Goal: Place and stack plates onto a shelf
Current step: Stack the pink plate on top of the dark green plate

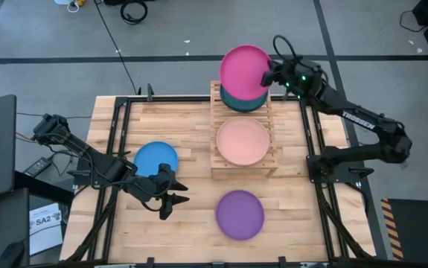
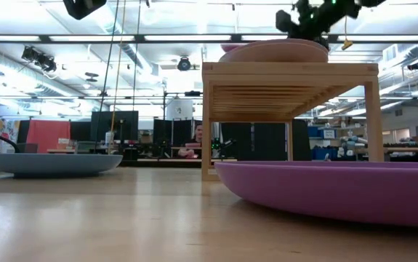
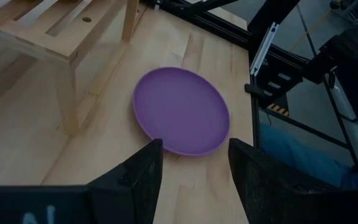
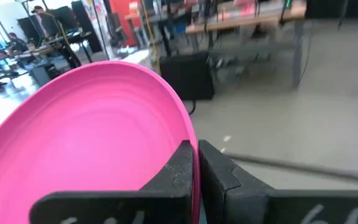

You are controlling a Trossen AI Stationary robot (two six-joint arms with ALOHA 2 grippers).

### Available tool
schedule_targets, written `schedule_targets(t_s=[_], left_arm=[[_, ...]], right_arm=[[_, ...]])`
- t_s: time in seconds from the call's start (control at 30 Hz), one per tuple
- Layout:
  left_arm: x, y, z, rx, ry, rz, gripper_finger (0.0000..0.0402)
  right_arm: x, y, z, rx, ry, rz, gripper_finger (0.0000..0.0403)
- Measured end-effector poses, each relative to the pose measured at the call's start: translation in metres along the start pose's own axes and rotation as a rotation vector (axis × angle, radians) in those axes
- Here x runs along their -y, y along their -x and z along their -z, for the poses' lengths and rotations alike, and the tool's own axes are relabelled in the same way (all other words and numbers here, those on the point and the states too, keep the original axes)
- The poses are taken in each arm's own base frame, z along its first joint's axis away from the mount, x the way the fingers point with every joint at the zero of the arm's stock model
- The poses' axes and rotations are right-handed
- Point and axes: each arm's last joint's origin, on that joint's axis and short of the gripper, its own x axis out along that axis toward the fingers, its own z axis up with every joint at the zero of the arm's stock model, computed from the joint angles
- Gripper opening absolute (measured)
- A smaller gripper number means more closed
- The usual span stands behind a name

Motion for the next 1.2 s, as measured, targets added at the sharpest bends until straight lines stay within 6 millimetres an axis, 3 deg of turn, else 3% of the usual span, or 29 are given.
schedule_targets(t_s=[0.27, 0.53, 0.93, 1.2], left_arm=[[0.0, 0.0, 0.0, 0.0, 0.0, 0.0, 0.0188], [0.0, 0.0, 0.0, 0.0, 0.0, 0.0, 0.0188], [0.0, 0.0, 0.0, 0.0, 0.0, 0.0, 0.0188], [0.0, 0.0, 0.0, 0.0, -0.001, 0.0, 0.0188]], right_arm=[[0.025, -0.029, 0.015, -0.171, -0.123, -0.054, 0.0015], [0.03, -0.047, 0.031, -0.257, -0.134, -0.042, 0.0015], [0.036, -0.049, 0.039, -0.331, -0.106, -0.002, 0.0017], [0.036, -0.049, 0.039, -0.326, -0.107, -0.001, 0.0043]])
